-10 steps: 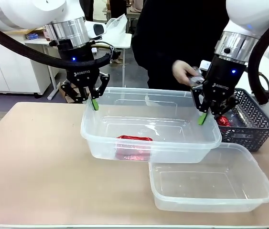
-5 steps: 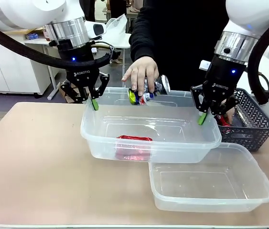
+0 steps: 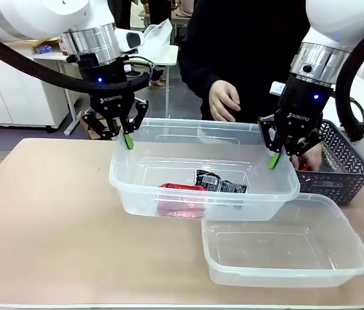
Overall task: Sort the waste into each basket.
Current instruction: Offer the picked Organizing box to the human.
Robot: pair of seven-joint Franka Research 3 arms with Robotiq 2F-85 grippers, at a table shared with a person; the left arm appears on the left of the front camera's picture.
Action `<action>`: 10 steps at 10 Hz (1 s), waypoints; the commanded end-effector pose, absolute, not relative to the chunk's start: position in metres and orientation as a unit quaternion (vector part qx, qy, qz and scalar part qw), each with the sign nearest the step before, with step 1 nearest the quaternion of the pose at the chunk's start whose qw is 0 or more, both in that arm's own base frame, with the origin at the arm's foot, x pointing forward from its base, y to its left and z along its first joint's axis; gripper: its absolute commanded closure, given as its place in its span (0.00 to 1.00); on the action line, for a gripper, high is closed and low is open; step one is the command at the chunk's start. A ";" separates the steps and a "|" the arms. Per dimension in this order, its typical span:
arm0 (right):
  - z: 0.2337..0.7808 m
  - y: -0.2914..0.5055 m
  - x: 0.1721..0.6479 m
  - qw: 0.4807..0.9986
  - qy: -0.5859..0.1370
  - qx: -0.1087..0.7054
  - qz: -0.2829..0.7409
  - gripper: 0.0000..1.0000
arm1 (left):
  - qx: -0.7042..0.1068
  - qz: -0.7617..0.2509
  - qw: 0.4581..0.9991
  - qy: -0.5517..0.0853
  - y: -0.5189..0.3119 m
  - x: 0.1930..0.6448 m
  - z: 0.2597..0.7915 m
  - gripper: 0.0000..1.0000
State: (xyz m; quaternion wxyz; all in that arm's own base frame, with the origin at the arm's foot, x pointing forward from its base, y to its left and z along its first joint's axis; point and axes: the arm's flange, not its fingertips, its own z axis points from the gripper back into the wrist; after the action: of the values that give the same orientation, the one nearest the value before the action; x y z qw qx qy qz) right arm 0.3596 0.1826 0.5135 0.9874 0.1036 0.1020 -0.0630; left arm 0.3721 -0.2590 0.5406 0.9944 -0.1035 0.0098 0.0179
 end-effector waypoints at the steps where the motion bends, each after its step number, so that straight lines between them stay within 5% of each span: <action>1: 0.514 0.181 0.359 0.987 0.100 0.107 -0.065 0.95 | -0.114 0.023 0.993 0.009 -0.256 0.375 0.549 0.94; 10: 0.514 0.181 0.359 0.987 0.100 0.107 -0.065 0.95 | -0.114 0.023 0.993 0.009 -0.256 0.375 0.549 0.94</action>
State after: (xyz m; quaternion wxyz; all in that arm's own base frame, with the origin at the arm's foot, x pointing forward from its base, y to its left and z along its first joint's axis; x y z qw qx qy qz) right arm 0.3596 0.1826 0.5135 0.9874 0.1036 0.1019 -0.0630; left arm 0.3721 -0.2590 0.5406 0.9944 -0.1035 0.0097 0.0179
